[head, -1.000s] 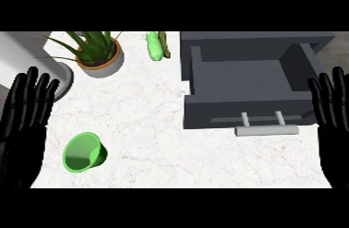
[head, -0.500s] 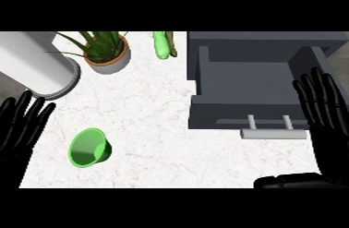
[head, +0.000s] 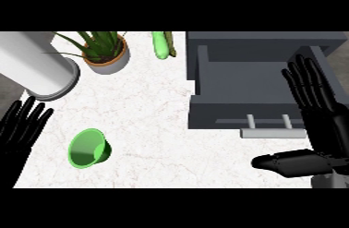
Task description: Pick up the cup, place it into the drawer and close the drawer
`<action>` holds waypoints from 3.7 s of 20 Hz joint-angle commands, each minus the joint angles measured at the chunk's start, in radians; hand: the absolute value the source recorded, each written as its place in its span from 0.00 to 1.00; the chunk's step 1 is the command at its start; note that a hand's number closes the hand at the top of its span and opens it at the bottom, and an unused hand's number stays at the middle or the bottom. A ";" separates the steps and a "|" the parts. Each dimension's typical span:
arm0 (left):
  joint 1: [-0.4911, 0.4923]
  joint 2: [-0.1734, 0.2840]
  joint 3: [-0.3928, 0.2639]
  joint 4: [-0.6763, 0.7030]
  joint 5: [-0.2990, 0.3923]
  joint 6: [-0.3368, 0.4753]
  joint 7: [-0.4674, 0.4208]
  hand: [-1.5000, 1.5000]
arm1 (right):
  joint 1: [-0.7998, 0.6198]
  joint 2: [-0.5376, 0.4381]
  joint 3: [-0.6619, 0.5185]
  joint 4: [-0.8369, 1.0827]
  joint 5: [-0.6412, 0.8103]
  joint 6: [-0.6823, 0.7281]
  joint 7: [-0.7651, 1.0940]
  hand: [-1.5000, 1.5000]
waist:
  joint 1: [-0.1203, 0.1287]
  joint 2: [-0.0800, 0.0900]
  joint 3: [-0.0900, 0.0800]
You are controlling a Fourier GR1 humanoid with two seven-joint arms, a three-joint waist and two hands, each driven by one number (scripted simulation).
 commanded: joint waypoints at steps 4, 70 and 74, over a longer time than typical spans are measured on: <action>-0.067 -0.027 0.008 0.264 -0.161 -0.042 -0.143 0.00 | -0.063 0.005 0.003 0.009 0.012 0.003 0.017 0.00 | -0.004 0.000 0.000; -0.584 -0.084 0.151 1.503 -0.495 0.393 -1.198 1.00 | -0.162 -0.082 -0.144 0.121 -0.076 0.091 0.028 0.00 | -0.022 0.010 -0.003; -0.650 -0.136 0.210 1.493 -0.429 0.370 -1.205 1.00 | -0.176 -0.084 -0.149 0.120 -0.090 0.095 0.032 0.00 | -0.022 0.009 -0.002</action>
